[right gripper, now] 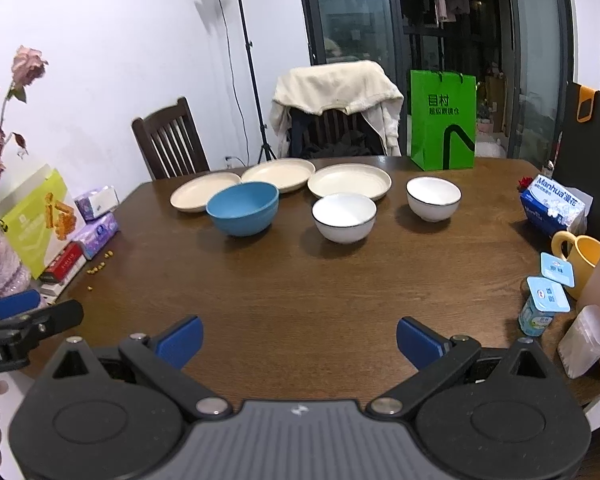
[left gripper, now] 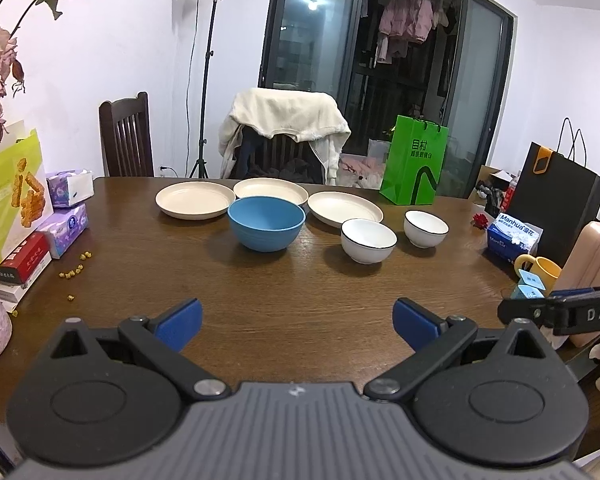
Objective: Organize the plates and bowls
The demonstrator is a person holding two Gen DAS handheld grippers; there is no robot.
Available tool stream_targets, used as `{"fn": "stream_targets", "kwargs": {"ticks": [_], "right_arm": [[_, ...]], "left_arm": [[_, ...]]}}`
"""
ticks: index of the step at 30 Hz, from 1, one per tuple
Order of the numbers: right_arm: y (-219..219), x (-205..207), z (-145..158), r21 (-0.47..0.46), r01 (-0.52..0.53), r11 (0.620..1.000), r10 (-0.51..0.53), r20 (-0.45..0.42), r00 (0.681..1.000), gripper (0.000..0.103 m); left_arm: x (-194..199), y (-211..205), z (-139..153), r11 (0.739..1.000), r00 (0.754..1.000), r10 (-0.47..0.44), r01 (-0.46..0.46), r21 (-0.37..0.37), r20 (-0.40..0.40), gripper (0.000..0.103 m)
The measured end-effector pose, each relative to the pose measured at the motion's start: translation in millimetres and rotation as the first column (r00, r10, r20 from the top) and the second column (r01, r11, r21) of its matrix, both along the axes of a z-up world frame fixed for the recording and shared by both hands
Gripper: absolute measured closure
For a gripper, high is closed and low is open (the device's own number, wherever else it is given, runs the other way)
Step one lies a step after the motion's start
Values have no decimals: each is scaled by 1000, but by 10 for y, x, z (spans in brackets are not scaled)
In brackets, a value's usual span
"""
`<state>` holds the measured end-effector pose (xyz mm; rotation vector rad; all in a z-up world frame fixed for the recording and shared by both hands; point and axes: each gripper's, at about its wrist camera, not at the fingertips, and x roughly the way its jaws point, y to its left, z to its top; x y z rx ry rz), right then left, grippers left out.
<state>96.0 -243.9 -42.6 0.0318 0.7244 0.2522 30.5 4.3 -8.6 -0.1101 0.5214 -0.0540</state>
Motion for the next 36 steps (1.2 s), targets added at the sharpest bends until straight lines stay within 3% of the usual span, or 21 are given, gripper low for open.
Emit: {"fn": "stream_targets", "kwargs": {"ticks": [4, 17, 23, 36], "right_arm": [[16, 87, -64, 13, 7, 1000, -7, -37, 999, 0], [233, 408, -99, 19, 35, 999, -34, -39, 999, 0], [461, 643, -74, 25, 65, 998, -65, -15, 998, 0], [1082, 1222, -57, 37, 34, 999, -31, -65, 997, 0]], "left_arm": [[65, 37, -4, 1000, 1000, 0, 0, 2, -6, 0], [458, 369, 47, 1000, 999, 28, -28, 7, -21, 0], [657, 509, 56, 999, 999, 36, -35, 29, -33, 0], [1047, 890, 6, 995, 990, 95, -91, 50, -102, 0]]}}
